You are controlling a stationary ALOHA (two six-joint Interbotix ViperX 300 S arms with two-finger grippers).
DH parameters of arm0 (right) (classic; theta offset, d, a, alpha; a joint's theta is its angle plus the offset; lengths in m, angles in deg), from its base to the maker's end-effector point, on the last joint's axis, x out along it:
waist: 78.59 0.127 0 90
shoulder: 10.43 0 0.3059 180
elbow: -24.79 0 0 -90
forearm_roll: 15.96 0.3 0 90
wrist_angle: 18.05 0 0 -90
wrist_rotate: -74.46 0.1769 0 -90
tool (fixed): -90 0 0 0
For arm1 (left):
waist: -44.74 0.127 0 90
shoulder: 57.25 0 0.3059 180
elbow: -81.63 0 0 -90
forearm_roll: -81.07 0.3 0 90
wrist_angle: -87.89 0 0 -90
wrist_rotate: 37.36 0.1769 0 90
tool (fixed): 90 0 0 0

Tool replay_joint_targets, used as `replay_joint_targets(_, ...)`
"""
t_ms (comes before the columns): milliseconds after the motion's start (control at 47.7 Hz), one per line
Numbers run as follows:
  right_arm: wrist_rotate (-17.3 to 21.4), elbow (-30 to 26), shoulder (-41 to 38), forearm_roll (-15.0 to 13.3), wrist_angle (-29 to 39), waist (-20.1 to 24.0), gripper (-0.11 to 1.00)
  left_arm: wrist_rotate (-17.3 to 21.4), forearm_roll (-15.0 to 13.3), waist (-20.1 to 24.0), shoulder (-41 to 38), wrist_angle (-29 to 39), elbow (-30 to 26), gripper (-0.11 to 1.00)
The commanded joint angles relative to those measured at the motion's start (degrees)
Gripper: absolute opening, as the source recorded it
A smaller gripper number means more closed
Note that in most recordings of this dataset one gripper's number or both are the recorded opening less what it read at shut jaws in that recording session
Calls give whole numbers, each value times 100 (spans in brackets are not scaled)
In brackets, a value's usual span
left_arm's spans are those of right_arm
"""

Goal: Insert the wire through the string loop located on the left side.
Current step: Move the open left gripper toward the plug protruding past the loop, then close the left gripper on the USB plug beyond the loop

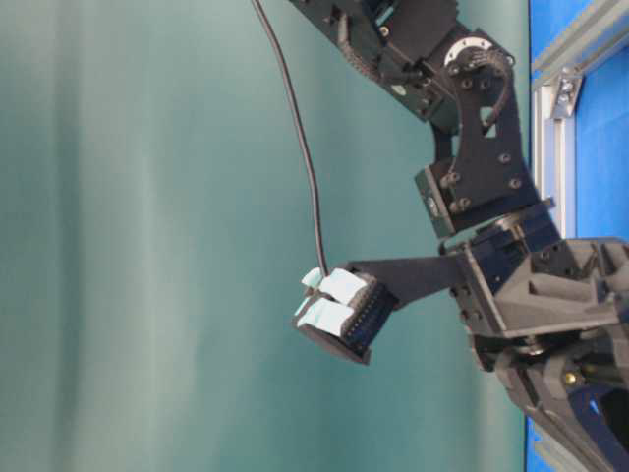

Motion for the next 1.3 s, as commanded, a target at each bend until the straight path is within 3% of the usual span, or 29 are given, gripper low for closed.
replay_joint_targets(0, 9, -114, 114, 9, -26, 9, 0, 18, 9, 35, 26, 70, -70, 0)
replay_joint_targets(252, 9, -114, 114, 0, -26, 9, 0, 26, 9, 26, 35, 176, -70, 1)
replay_joint_targets(315, 9, -105, 114, 0, -26, 9, 0, 26, 9, 35, 35, 202, -70, 6)
replay_joint_targets(398, 9, -105, 114, 9, -18, 9, 0, 26, 9, 35, 35, 237, -79, 23)
replay_joint_targets(566, 9, -114, 114, 9, -18, 9, 0, 26, 9, 35, 62, 316, -79, 73)
replay_joint_targets(671, 9, -105, 114, 9, -18, 9, 0, 18, 9, 35, 62, 413, -105, 91)
replay_joint_targets(965, 9, -114, 114, 0, -26, 9, 0, 26, 9, 26, -53, 624, -237, 90)
replay_joint_targets(1279, 9, -114, 114, 9, -18, 18, 0, 18, 9, 105, -896, 712, -387, 90)
